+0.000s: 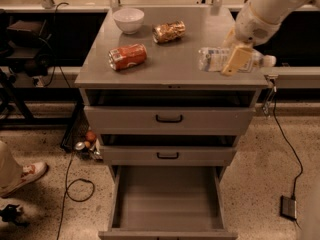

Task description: Place blue plastic bottle into bottom drawer

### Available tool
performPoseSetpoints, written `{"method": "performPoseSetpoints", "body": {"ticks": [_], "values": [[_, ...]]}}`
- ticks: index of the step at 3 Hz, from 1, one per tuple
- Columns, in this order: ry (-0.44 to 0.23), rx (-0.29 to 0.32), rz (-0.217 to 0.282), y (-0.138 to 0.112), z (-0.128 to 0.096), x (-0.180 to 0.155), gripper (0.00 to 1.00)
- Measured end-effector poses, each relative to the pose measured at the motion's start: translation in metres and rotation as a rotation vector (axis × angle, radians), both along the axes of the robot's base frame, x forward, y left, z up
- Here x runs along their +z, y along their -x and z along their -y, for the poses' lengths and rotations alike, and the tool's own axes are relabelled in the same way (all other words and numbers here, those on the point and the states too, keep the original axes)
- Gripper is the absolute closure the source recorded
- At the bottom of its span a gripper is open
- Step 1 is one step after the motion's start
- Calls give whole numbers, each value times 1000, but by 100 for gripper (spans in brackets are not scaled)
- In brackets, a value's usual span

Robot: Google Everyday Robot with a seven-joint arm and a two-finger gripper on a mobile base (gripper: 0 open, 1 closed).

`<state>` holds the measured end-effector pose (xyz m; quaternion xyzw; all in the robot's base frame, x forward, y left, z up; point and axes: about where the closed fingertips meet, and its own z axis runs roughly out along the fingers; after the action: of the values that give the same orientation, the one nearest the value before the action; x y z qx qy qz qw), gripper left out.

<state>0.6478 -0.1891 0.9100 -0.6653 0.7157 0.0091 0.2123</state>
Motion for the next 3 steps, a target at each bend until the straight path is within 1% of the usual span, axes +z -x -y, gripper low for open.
{"method": "performPoseSetpoints", "body": {"ticks": [1,2,3], "values": [[-28,-113,-33,48,7,0,100],[-14,-132,-100,67,6,-26,100],[-13,-130,-100,67,6,-27,100]]}}
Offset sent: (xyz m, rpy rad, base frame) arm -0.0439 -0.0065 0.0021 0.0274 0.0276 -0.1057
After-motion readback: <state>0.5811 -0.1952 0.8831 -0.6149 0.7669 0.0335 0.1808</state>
